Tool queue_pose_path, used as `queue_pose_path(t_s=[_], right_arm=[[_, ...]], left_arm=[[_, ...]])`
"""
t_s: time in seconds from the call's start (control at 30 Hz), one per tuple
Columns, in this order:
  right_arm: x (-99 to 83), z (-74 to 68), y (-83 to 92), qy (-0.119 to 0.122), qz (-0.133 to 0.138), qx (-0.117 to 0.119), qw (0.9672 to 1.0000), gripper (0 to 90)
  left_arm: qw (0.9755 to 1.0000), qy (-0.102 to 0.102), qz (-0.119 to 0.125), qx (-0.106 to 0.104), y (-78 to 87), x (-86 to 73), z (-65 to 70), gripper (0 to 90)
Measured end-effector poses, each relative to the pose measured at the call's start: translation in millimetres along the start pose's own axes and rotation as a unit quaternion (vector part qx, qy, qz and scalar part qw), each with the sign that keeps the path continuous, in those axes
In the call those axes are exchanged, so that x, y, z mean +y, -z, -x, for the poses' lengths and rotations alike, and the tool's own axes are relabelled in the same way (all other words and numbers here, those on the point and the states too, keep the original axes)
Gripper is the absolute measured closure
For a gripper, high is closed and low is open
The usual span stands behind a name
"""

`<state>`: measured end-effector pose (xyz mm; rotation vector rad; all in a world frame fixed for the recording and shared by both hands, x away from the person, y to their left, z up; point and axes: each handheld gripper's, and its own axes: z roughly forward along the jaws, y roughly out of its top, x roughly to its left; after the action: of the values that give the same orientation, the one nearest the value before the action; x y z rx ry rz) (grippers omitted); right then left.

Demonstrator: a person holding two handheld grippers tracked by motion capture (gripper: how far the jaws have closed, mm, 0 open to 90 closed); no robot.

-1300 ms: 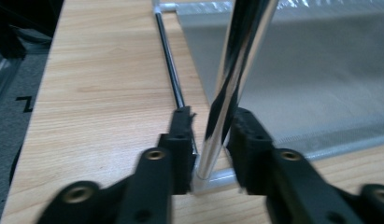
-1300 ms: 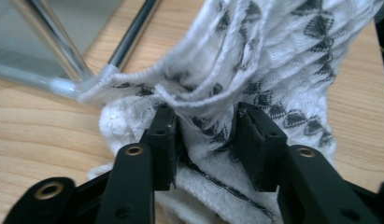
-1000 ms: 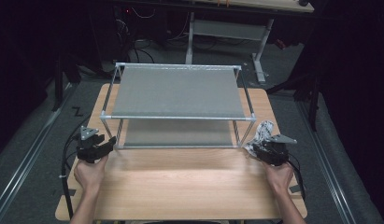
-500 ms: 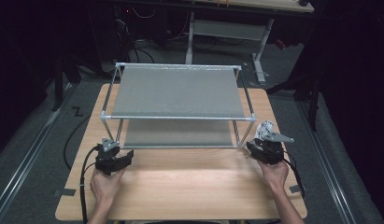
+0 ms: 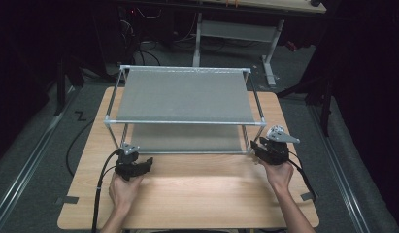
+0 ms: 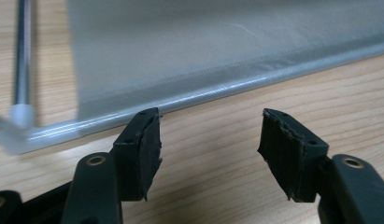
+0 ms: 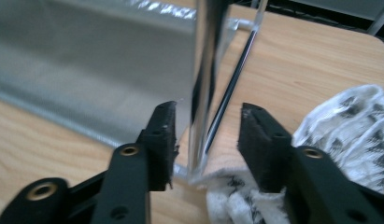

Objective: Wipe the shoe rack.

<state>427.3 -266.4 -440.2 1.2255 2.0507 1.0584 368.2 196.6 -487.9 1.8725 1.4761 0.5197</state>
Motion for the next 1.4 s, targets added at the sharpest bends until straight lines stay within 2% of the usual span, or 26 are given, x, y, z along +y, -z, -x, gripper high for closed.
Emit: queue_pose_path(t_s=[0.07, 0.2, 0.3, 0.4, 0.53, 0.7, 0.8, 1.23, 1.4], right_arm=[[1.5, 2.8, -1.0, -0.012, 0.001, 0.0, 0.9999, 61.4], [3.1, 4.6, -3.1, -0.012, -0.001, 0.006, 0.9999, 67.2], [3.9, 2.6, -1.6, -0.004, 0.011, 0.004, 0.9999, 70.6], [7.0, 0.0, -2.4, 0.005, 0.01, 0.002, 0.9999, 74.3], [11.6, -3.1, -2.5, 0.012, 0.011, 0.004, 0.9999, 79.8], [11.2, -3.4, -1.1, 0.012, 0.005, 0.011, 0.9999, 80.7], [10.1, -5.2, 1.5, 0.016, 0.003, 0.017, 0.9997, 80.8], [4.5, -15.9, 11.4, 0.018, 0.0, 0.024, 0.9996, 80.9], [2.4, -19.9, 15.3, 0.02, -0.002, 0.024, 0.9995, 80.9]], left_arm=[[1.0, 0.0, -0.002, -0.003, -3.0, 0.8, 2.6, 38.6], [1.0, 0.002, 0.001, -0.008, -7.1, 3.6, 7.4, 38.6], [0.9999, 0.003, 0.006, -0.016, -10.3, 5.2, 9.6, 39.6], [0.9999, -0.004, -0.009, -0.014, -14.7, 6.9, 10.5, 40.0], [0.9997, -0.01, -0.015, -0.014, -18.9, 9.4, 13.0, 40.0], [0.9997, -0.021, -0.013, -0.008, -22.5, 12.8, 15.7, 40.8], [0.9997, -0.015, -0.013, -0.013, -24.6, 13.0, 14.9, 41.6], [0.9997, -0.019, -0.013, 0.004, -30.7, 13.6, 11.1, 42.0], [0.9987, -0.039, -0.028, 0.016, -35.2, 19.6, 14.1, 39.7]])
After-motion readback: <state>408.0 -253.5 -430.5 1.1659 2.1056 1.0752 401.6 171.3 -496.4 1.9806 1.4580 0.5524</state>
